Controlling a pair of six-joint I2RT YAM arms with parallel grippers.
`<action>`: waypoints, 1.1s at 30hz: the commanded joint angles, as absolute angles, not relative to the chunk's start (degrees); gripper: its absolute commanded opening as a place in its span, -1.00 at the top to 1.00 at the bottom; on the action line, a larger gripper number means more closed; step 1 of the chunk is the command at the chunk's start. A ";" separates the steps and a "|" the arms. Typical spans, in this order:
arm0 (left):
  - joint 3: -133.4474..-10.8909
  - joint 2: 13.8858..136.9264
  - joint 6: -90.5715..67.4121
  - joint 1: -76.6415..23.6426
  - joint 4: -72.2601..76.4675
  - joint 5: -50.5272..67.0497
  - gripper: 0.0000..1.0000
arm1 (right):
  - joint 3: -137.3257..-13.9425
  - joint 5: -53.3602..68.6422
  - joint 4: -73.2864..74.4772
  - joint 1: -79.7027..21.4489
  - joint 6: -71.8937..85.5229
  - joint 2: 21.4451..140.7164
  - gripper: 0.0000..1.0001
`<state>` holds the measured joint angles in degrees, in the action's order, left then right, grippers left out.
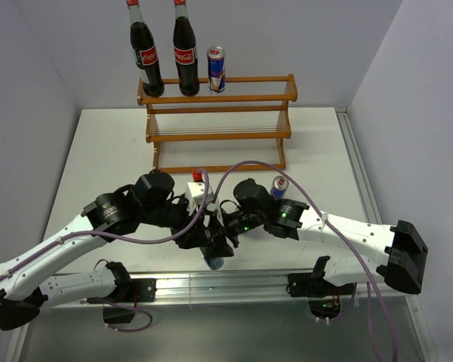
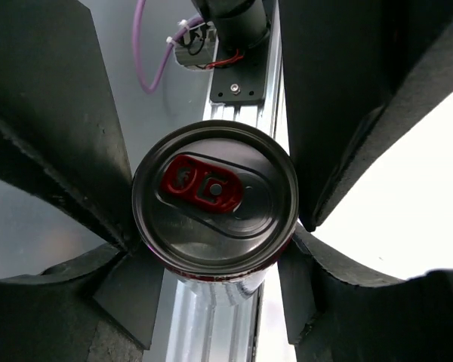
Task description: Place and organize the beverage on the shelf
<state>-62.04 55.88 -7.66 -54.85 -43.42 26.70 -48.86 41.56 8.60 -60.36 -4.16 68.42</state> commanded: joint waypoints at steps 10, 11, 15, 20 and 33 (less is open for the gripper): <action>-62.49 50.01 -9.40 -54.93 -35.42 17.67 -0.51 | -48.44 38.50 0.35 -61.35 -1.94 63.90 1.00; -62.32 49.66 -9.84 -54.84 -35.16 16.36 -0.75 | -47.99 37.80 -1.30 -61.26 -1.67 62.94 1.00; -61.53 47.21 -10.55 -54.32 -33.75 13.80 -0.99 | -46.85 33.41 -3.95 -61.17 -1.06 61.09 1.00; -60.30 42.38 -13.27 -51.95 -29.46 4.86 -0.99 | -45.53 21.38 -7.72 -60.47 1.39 58.89 1.00; -52.82 38.31 -21.97 -37.18 -26.45 -25.84 -0.99 | -48.42 -6.59 -18.79 -46.60 5.54 58.53 1.00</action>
<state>-53.65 36.71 -18.83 -38.68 -27.46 -18.26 -43.66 -0.97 -8.88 -50.41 4.36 59.09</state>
